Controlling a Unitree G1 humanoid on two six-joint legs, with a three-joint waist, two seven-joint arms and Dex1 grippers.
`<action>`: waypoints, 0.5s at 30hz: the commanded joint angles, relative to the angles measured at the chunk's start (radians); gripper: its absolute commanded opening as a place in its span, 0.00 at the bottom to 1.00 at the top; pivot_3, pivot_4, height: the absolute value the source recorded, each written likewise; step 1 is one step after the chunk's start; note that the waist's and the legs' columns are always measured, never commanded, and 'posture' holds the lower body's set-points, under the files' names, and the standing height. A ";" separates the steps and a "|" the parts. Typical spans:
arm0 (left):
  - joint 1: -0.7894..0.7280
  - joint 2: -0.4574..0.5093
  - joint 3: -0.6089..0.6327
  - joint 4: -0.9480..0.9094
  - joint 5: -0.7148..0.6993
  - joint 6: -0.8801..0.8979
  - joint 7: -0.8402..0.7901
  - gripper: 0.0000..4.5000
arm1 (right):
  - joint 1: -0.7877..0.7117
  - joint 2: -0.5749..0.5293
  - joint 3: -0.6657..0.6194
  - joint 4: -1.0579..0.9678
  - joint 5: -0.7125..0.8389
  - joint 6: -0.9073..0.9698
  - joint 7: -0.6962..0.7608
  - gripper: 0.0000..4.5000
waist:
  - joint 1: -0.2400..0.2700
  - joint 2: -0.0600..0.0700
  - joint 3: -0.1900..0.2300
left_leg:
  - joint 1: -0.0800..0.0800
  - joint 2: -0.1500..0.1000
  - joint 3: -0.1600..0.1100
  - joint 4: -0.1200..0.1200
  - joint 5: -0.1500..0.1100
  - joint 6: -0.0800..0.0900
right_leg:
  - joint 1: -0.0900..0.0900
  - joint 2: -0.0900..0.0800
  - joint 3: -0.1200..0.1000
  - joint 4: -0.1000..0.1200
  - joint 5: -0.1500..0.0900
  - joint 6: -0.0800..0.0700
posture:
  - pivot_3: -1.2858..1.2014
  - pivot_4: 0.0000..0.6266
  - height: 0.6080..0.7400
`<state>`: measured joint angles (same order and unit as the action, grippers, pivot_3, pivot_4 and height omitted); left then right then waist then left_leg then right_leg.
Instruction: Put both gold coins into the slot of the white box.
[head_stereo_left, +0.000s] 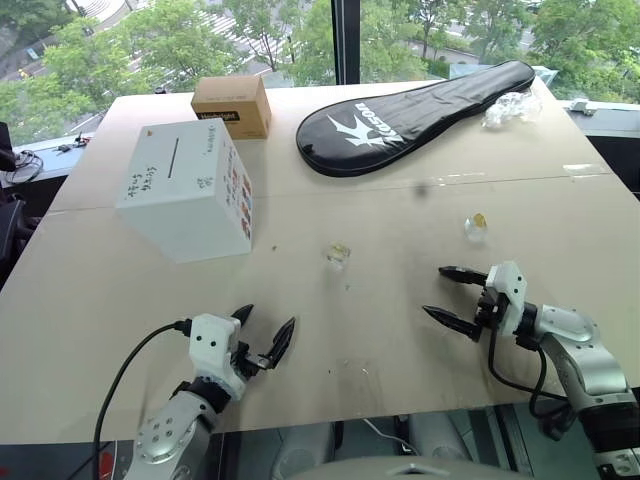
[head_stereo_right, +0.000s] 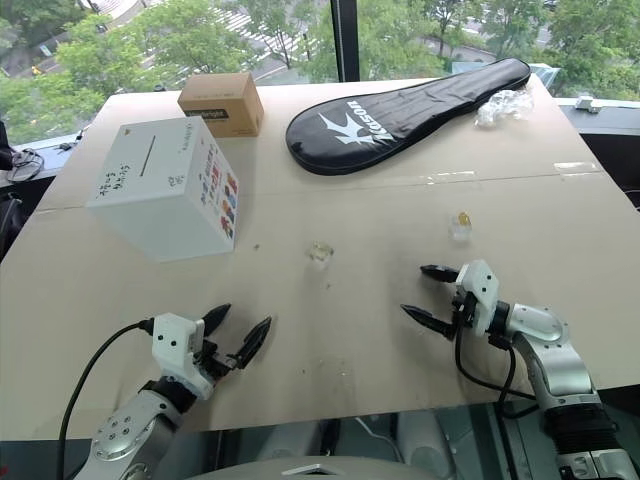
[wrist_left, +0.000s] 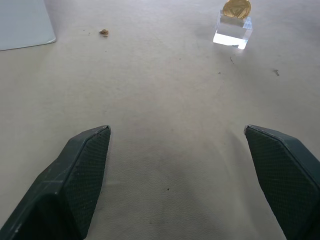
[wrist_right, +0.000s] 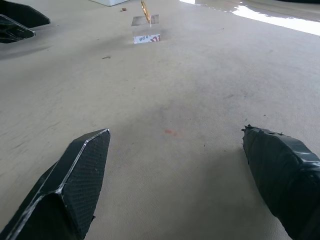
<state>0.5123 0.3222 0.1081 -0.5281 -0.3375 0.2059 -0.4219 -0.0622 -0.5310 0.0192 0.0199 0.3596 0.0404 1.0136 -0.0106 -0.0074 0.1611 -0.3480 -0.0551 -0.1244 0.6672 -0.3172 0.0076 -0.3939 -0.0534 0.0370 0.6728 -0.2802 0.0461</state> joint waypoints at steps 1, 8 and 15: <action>-0.001 0.004 0.008 -0.025 0.000 -0.036 -0.015 0.98 | -0.020 -0.006 -0.025 -0.002 0.017 -0.018 0.015 1.00 | 0.000 0.000 0.000 | 0.000 0.000 0.000 0.000 0.000 0.000 | 0.000 0.000 0.000 0.000 0.000 0.000 | 0.52 0.24 1.00; -0.021 0.000 0.017 0.023 -0.006 -0.073 -0.034 0.98 | -0.036 -0.007 -0.021 0.008 0.011 -0.016 0.017 1.00 | 0.000 0.000 0.000 | 0.000 0.000 0.000 0.000 0.000 0.000 | 0.000 0.000 0.000 0.000 0.000 0.000 | 0.52 0.24 1.00; -0.022 0.004 0.016 0.025 -0.010 -0.078 -0.050 0.98 | -0.032 0.000 -0.016 -0.005 0.009 -0.016 0.008 1.00 | 0.000 0.000 0.000 | 0.000 0.000 0.000 0.000 0.000 0.000 | 0.000 0.000 0.000 0.000 0.000 0.000 | 0.52 0.24 1.00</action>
<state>0.4896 0.3209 0.1093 -0.4901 -0.3387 0.1476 -0.4626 -0.0924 -0.5312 0.0194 0.0430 0.3591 0.0385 1.0195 -0.0107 -0.0074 0.1613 -0.3481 -0.0551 -0.1247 0.6669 -0.3172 0.0076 -0.3939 -0.0535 0.0368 0.6725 -0.2802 0.0460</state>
